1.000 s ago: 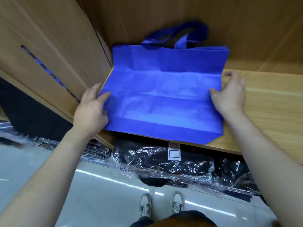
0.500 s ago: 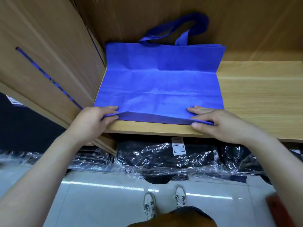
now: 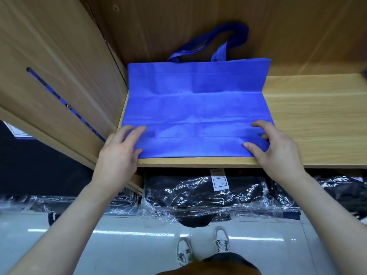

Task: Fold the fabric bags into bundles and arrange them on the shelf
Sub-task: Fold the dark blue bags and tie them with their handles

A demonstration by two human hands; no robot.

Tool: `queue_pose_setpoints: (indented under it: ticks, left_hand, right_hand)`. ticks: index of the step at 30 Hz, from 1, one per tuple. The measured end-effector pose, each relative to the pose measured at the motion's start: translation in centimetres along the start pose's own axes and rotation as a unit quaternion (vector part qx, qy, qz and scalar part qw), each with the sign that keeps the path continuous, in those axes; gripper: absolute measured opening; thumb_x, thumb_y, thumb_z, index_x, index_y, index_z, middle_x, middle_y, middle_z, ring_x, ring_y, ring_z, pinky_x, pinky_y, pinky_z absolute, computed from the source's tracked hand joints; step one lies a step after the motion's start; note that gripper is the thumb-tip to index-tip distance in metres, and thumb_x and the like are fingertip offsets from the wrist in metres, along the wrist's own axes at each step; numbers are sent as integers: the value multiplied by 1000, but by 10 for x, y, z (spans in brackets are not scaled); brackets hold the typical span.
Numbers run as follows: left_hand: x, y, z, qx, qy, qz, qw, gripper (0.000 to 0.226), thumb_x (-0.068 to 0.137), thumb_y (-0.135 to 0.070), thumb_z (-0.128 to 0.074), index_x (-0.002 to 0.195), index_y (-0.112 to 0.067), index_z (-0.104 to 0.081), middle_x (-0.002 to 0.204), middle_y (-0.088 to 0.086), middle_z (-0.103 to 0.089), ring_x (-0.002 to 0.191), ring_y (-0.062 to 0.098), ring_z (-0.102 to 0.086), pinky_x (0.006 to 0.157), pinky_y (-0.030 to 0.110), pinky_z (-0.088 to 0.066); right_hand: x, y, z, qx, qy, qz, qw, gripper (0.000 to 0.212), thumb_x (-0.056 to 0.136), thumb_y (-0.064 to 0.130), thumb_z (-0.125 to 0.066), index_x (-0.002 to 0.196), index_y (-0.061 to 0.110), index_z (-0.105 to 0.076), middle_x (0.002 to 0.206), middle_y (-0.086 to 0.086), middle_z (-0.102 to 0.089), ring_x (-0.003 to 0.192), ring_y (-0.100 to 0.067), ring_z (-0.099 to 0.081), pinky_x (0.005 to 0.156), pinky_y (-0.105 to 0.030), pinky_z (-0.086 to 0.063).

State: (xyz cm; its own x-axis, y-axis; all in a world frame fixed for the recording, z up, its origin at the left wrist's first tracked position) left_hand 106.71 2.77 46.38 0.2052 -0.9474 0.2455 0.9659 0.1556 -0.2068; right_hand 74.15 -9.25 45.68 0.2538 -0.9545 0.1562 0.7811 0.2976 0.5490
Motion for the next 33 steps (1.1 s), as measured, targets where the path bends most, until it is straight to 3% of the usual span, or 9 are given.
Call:
queue_pose_setpoints:
  ticks: [4, 9, 13, 18, 24, 25, 28, 31, 33]
  left_hand:
    - [1, 13, -12, 65, 89, -103, 989, 64, 77, 9, -57, 135, -17, -57, 147, 12, -46, 132, 36, -45, 105, 52, -42]
    - [-12, 18, -15, 16, 152, -94, 984, 63, 94, -53, -24, 150, -26, -34, 158, -4, -26, 147, 15, -19, 118, 34, -19]
    - [-10, 22, -5, -74, 140, -18, 987, 76, 84, -58, -64, 145, -19, -42, 148, -5, -43, 137, 14, -39, 112, 28, -31]
    - [-11, 25, -3, 25, 122, -78, 989, 69, 70, -23, -86, 131, -8, -58, 128, 5, -53, 114, 29, -54, 91, 42, -52]
    - [-23, 23, 2, 78, 73, -173, 979, 54, 90, -35, -39, 130, -6, -61, 130, 9, -62, 112, 28, -61, 98, 31, -38]
    - [-25, 22, 6, 64, 71, -168, 981, 53, 90, -35, -39, 131, -10, -61, 128, 6, -64, 109, 26, -64, 95, 30, -42]
    - [-27, 18, 17, 8, 63, -151, 986, 46, 94, -36, -39, 132, -22, -60, 122, -4, -67, 103, 17, -68, 80, 27, -53]
    - [-24, 17, 21, -38, 55, -154, 986, 46, 101, -44, -31, 119, -22, -68, 119, -10, -67, 103, 7, -65, 75, 15, -46]
    - [-20, 17, 22, -45, 59, -153, 985, 51, 102, -48, -28, 112, -21, -70, 117, -11, -68, 105, 1, -60, 75, 15, -45]
  right_hand:
    - [2, -5, -3, -88, 6, 72, 994, 41, 88, 32, -68, 126, 23, -57, 91, -5, -58, 85, -34, -59, 72, -39, -44]
    - [-2, -5, -9, -174, 14, 167, 970, 26, 91, 28, -64, 117, 28, -69, 122, -5, -61, 105, -31, -59, 86, -47, -44]
    - [8, -13, 10, -96, 173, 119, 973, 62, 83, 56, -66, 136, 25, -54, 139, 7, -54, 128, -17, -49, 104, -37, -40]
    - [16, -29, 26, -7, 232, 95, 968, 34, 74, 35, -81, 101, 16, -72, 127, 26, -57, 116, -3, -58, 96, -22, -40]
    - [8, -37, 24, 121, 134, 26, 983, 17, 81, 28, -75, 73, 14, -71, 84, 23, -70, 75, 4, -62, 69, -13, -43]
    - [5, -37, 23, 123, 117, 29, 985, 8, 79, 20, -79, 76, 19, -71, 90, 30, -68, 82, 6, -64, 70, -12, -44]
    - [1, -37, 26, 130, 118, 84, 981, 47, 78, 16, -79, 114, 41, -62, 132, 27, -54, 108, 7, -61, 80, -10, -45]
    - [-2, -30, 32, 33, 211, 172, 962, 57, 77, 63, -65, 131, 53, -50, 157, 22, -19, 127, 4, -45, 104, -20, -36]
    - [-4, -31, 28, -93, 241, 219, 941, 68, 71, 77, -58, 134, 54, -48, 160, 18, -15, 121, -9, -46, 101, -30, -40]
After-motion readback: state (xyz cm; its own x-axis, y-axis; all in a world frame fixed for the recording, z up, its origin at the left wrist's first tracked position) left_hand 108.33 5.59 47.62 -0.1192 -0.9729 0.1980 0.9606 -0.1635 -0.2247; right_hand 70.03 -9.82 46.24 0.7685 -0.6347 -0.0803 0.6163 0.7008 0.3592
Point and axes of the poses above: each hand's wrist, its own x-axis towards the middle knuckle, its own z-axis out of the back of the hand, y = z × x, the point moved 2 cm from there along x, towards the middle knuckle
